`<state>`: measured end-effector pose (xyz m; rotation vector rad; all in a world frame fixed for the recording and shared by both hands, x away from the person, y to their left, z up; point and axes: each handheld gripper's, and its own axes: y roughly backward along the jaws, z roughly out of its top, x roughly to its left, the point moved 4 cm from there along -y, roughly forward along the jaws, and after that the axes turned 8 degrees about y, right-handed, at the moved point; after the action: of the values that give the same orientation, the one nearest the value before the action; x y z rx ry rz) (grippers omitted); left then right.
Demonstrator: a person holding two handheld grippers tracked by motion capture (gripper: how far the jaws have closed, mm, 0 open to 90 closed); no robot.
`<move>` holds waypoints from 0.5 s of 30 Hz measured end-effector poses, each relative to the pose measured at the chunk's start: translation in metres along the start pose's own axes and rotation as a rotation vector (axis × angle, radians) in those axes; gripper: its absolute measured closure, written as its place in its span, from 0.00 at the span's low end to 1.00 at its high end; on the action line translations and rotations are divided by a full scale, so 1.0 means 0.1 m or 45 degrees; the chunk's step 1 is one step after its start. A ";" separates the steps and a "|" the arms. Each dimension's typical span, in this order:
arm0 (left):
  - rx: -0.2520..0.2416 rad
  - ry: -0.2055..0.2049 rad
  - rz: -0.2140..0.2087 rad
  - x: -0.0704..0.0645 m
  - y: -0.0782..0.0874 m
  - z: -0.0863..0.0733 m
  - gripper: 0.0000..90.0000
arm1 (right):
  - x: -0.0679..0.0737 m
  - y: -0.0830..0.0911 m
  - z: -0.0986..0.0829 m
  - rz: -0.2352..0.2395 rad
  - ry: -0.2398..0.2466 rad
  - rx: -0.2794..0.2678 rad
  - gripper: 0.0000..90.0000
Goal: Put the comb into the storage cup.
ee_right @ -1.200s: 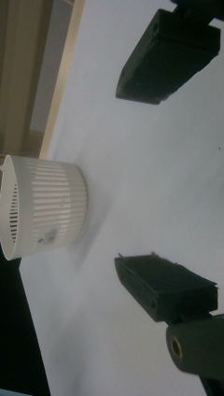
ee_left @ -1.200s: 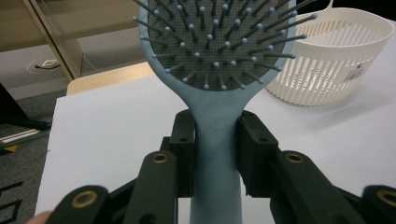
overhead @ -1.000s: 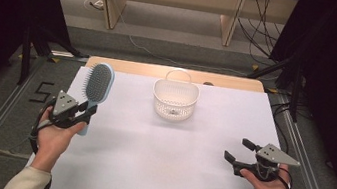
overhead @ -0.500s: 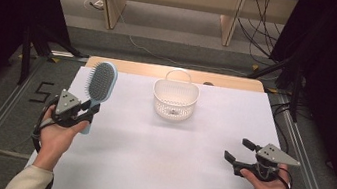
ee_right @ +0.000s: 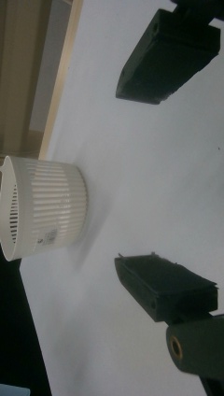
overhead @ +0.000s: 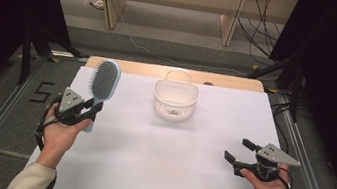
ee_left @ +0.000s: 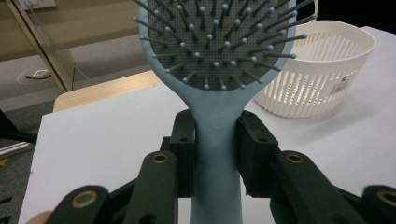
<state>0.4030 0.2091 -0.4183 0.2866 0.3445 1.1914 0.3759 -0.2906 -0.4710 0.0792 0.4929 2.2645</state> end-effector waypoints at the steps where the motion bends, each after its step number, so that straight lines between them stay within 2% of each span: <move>1: -0.001 0.000 -0.001 0.00 0.00 0.00 0.77 | 0.00 0.00 0.00 0.000 0.000 0.000 0.19; 15: -0.012 0.002 -0.007 -0.03 -0.03 0.05 0.77 | 0.00 0.00 0.00 0.001 -0.001 -0.003 0.19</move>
<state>0.4069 0.2049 -0.4145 0.2766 0.3410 1.1874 0.3760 -0.2906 -0.4708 0.0795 0.4900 2.2658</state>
